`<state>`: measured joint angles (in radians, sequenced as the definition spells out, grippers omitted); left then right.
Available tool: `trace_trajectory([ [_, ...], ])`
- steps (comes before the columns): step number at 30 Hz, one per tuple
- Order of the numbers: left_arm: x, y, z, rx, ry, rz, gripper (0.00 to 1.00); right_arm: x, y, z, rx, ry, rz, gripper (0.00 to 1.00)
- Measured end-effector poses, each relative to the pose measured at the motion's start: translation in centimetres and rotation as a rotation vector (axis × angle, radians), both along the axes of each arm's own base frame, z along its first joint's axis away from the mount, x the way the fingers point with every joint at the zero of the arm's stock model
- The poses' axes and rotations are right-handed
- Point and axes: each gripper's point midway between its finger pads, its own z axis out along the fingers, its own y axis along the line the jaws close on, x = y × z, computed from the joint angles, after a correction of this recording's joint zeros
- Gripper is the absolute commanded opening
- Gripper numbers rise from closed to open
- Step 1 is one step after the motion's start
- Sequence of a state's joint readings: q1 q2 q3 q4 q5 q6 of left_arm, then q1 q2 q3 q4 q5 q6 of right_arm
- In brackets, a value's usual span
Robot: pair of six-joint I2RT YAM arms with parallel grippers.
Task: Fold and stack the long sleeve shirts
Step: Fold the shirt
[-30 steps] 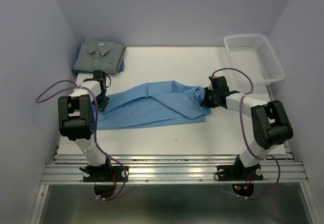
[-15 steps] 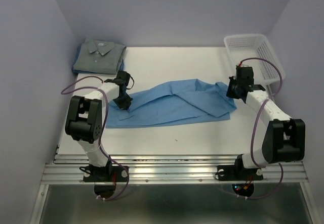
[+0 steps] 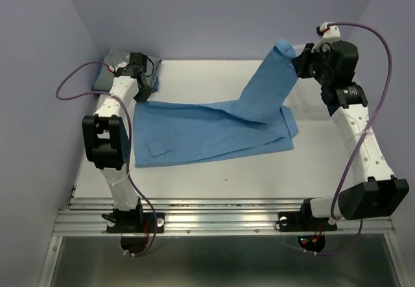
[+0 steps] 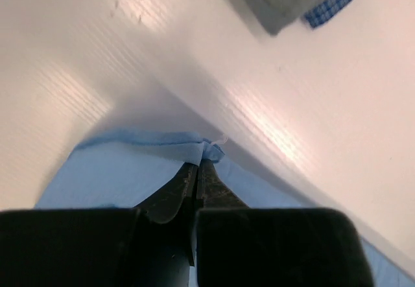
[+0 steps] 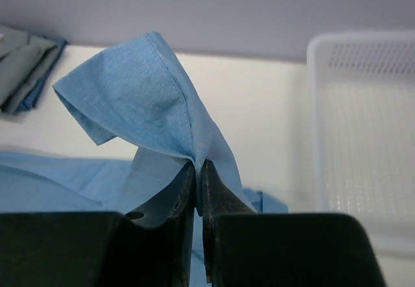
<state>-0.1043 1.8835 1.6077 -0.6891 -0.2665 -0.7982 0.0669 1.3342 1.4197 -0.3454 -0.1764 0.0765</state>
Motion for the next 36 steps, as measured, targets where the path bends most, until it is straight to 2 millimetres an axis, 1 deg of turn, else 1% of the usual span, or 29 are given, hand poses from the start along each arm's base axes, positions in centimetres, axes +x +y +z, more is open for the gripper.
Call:
trace_trajectory([
  [1,0.7,0.8,0.6,0.008,-0.012,0.014,0.0,0.3,0.2,1.2,-0.004,-0.033,0.012,0.01],
  [2,1.2,1.3,1.1,0.018,-0.024,0.021,0.0,0.8,0.5,2.9,-0.008,-0.083,0.036,0.01],
  [3,1.9,2.1,1.3,0.03,-0.028,0.029,0.0,1.4,0.8,4.0,-0.015,-0.123,0.056,0.01],
  [5,2.9,2.9,1.2,0.049,-0.027,0.036,0.0,2.5,1.5,5.0,-0.033,-0.166,0.101,0.01],
  [7,3.5,3.3,0.6,0.064,-0.011,0.031,0.0,3.6,2.2,5.4,-0.048,-0.193,0.146,0.01],
  [9,4.1,3.3,-0.5,0.075,0.014,0.016,0.0,4.8,3.0,5.4,-0.062,-0.203,0.2,0.01],
  [12,4.0,3.2,-2.8,0.083,0.073,-0.003,0.0,5.6,4.1,5.5,-0.062,-0.209,0.269,0.01],
  [14,3.6,3.2,-3.4,0.088,0.098,-0.006,0.0,5.3,4.7,6.0,-0.055,-0.219,0.312,0.01],
  [16,3.3,3.4,-3.6,0.096,0.113,-0.004,0.0,4.4,5.5,6.5,-0.045,-0.226,0.36,0.01],
  [18,3.2,3.6,-3.5,0.101,0.115,0.002,0.0,2.7,6.3,7.3,-0.033,-0.238,0.42,0.01],
  [22,2.6,4.9,-4.3,0.104,0.135,0.03,0.0,-2.2,7.6,9.3,-0.009,-0.261,0.515,0.01],
  [23,2.0,5.5,-4.8,0.103,0.15,0.042,0.0,-4.4,8.0,10.3,-0.003,-0.285,0.553,0.01],
  [25,1.3,6.4,-5.2,0.104,0.168,0.06,0.0,-6.9,8.6,11.3,0.004,-0.31,0.598,0.01],
  [27,0.7,7.1,-5.5,0.106,0.181,0.075,0.0,-9.6,9.2,11.9,0.025,-0.323,0.64,0.01],
  [29,0.7,7.7,-5.4,0.106,0.179,0.085,0.0,-11.1,9.6,11.6,0.05,-0.323,0.665,0.01],
  [32,0.7,7.7,-5.2,0.107,0.174,0.083,0.0,-13.2,10.3,10.1,0.103,-0.284,0.725,0.01],
  [36,0.8,7.5,-5.0,0.112,0.169,0.076,0.0,-14.4,11.5,7.6,0.187,-0.207,0.823,0.01],
])
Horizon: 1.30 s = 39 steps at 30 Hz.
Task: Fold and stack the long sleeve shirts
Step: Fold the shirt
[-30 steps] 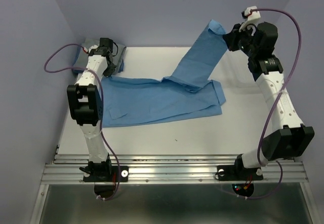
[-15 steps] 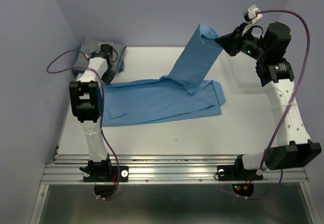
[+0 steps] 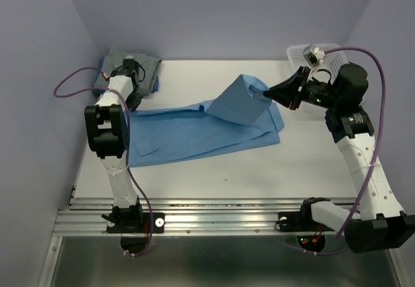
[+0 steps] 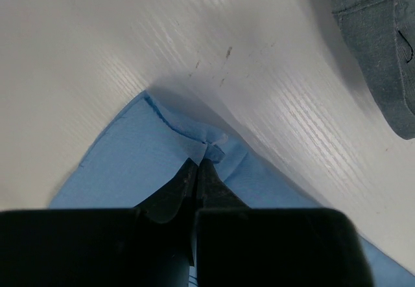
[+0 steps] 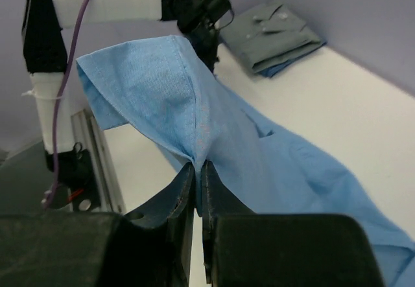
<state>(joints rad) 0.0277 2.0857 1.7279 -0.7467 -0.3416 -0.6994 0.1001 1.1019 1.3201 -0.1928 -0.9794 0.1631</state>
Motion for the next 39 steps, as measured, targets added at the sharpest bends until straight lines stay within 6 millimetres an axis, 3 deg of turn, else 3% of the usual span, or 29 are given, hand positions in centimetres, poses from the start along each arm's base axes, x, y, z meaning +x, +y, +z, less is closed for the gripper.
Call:
trace_trajectory([
  [5,0.0,0.1,0.2,0.008,-0.002,-0.002,0.0,-1.9,1.7,-5.2,0.008,0.193,0.127,0.01],
  [12,-0.1,0.4,0.2,0.027,0.002,0.0,0.0,-8.0,6.7,-9.6,-0.059,0.331,0.382,0.01],
  [16,-0.1,0.6,0.2,0.034,0.002,0.004,0.0,-9.6,8.0,-9.9,-0.049,0.36,0.456,0.01],
  [19,-0.1,0.7,0.2,0.034,0.003,0.005,0.0,-9.2,8.6,-7.9,-0.018,0.355,0.456,0.01],
  [21,-0.1,0.7,0.2,0.033,0.004,0.004,0.0,-7.4,8.9,-5.6,-0.024,0.298,0.397,0.01],
  [25,-0.1,0.6,0.2,0.031,0.004,-0.001,0.0,-0.9,8.8,1.2,-0.032,0.07,0.14,0.01],
  [28,-0.1,0.6,0.2,0.031,0.005,-0.007,0.0,4.4,8.1,3.4,-0.086,-0.047,-0.043,0.01],
  [31,0.0,0.5,0.2,0.024,0.005,-0.017,0.0,10.3,6.9,2.9,-0.178,-0.114,-0.214,0.01],
  [33,0.1,0.3,0.2,0.016,0.0,-0.024,0.0,15.1,5.1,1.1,-0.27,-0.115,-0.331,0.01],
  [36,0.5,0.0,0.3,-0.002,-0.012,-0.041,0.0,24.0,2.1,-0.6,-0.394,-0.209,-0.515,0.01],
  [39,1.0,-0.2,0.6,-0.012,-0.028,-0.052,0.0,29.8,0.0,-2.9,-0.493,-0.317,-0.624,0.01],
])
